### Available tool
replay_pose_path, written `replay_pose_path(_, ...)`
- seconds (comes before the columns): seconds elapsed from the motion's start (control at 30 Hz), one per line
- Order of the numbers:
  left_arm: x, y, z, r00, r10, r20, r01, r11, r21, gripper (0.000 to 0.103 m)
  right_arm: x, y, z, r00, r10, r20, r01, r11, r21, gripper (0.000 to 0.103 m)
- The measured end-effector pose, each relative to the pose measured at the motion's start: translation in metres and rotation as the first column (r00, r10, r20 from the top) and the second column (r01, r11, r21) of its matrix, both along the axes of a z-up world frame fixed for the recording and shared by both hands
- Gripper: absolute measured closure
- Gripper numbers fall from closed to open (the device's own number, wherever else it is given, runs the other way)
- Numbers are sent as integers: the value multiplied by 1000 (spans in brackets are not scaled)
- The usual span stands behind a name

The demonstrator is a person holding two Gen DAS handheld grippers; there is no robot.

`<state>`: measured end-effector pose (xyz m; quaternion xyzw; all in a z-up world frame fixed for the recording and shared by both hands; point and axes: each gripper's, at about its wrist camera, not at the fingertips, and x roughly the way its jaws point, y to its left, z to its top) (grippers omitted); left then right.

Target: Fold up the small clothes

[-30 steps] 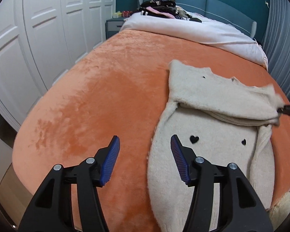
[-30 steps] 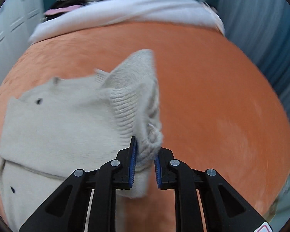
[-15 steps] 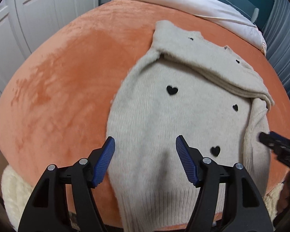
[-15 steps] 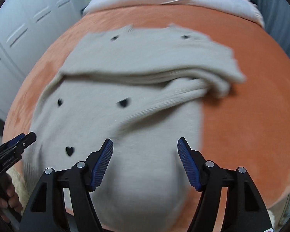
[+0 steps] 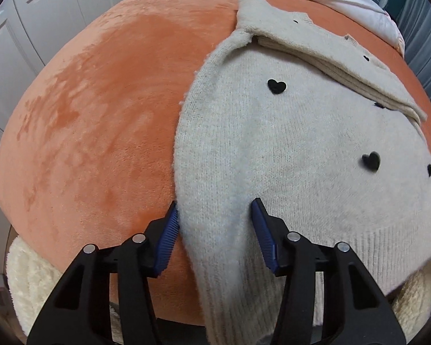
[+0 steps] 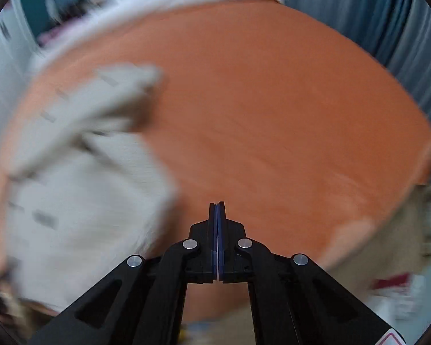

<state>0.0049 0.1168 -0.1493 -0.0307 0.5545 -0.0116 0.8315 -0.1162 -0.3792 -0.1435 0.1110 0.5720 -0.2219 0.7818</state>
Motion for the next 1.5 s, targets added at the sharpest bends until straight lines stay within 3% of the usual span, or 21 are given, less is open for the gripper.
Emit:
replay_pose_path(0.03,0,0,0,1000,3,-2,-3,1000,1,54,-4,-11,-13,998,-64,-25,65,997,48,103)
replay_pose_path(0.1,0,2,3,1000,5,-6,-5,1000,-5,54,-7,-13,7,985,-122,118,103,981,162,102)
replay_pose_path(0.13,-2,3,6,1000,9,-3,-10,1000,-10,54,0,-6,21,978,-105,178,77,985,154,98)
replay_pose_path(0.2,-4,7,12,1000,23,9,-22,999,-42,55,32,14,50,961,-41,272,-2,988,155,74)
replay_pose_path(0.23,-5,8,17,999,30,24,-28,998,-64,55,53,24,58,948,-6,319,-57,980,189,37)
replay_pose_path(0.27,-5,9,24,998,37,48,-33,996,-80,55,70,28,60,935,12,355,-92,974,209,21)
replay_pose_path(0.3,-4,8,32,997,38,74,-32,995,-90,55,94,32,57,928,25,372,-114,969,221,22)
replay_pose_path(0.4,4,1,56,989,25,149,-10,995,-98,53,161,33,16,962,3,272,-82,957,277,27)
replay_pose_path(0.47,12,-5,71,981,3,195,17,995,-99,49,194,41,-3,975,0,224,-76,940,331,83)
replay_pose_path(0.5,18,-8,76,977,-8,211,28,995,-94,49,203,45,-3,975,10,223,-91,930,356,99)
replay_pose_path(0.57,29,-12,86,969,-25,244,48,995,-86,49,220,64,25,951,79,299,-171,940,295,98)
replay_pose_path(0.63,40,-14,91,965,-27,262,53,994,-91,49,227,91,78,886,166,434,-303,914,269,99)
replay_pose_path(0.73,55,-12,94,960,-16,279,45,994,-100,49,223,116,169,723,232,651,-470,856,217,99)
replay_pose_path(0.8,63,-11,95,958,-6,287,35,995,-96,49,218,119,192,659,228,717,-493,851,182,99)
replay_pose_path(0.87,72,-12,94,957,5,289,22,996,-91,49,229,111,167,710,224,668,-457,868,194,99)
replay_pose_path(0.97,82,-18,91,962,14,274,15,994,-104,49,253,94,54,890,237,390,-338,917,213,99)
replay_pose_path(1.03,88,-31,95,960,-9,282,43,992,-116,49,247,78,5,947,217,238,-269,940,210,99)
replay_pose_path(1.1,94,-51,104,949,-66,307,102,990,-102,43,238,73,-8,954,167,250,-233,935,266,99)
replay_pose_path(1.23,111,-116,120,900,-196,390,251,963,-95,15,227,78,30,918,158,364,-283,903,322,99)
replay_pose_path(1.37,138,-202,107,825,-374,424,444,893,-77,11,245,78,63,891,179,418,-353,852,387,98)
replay_pose_path(1.5,159,-278,69,768,-510,387,543,839,28,12,268,80,72,882,217,419,-400,815,419,98)
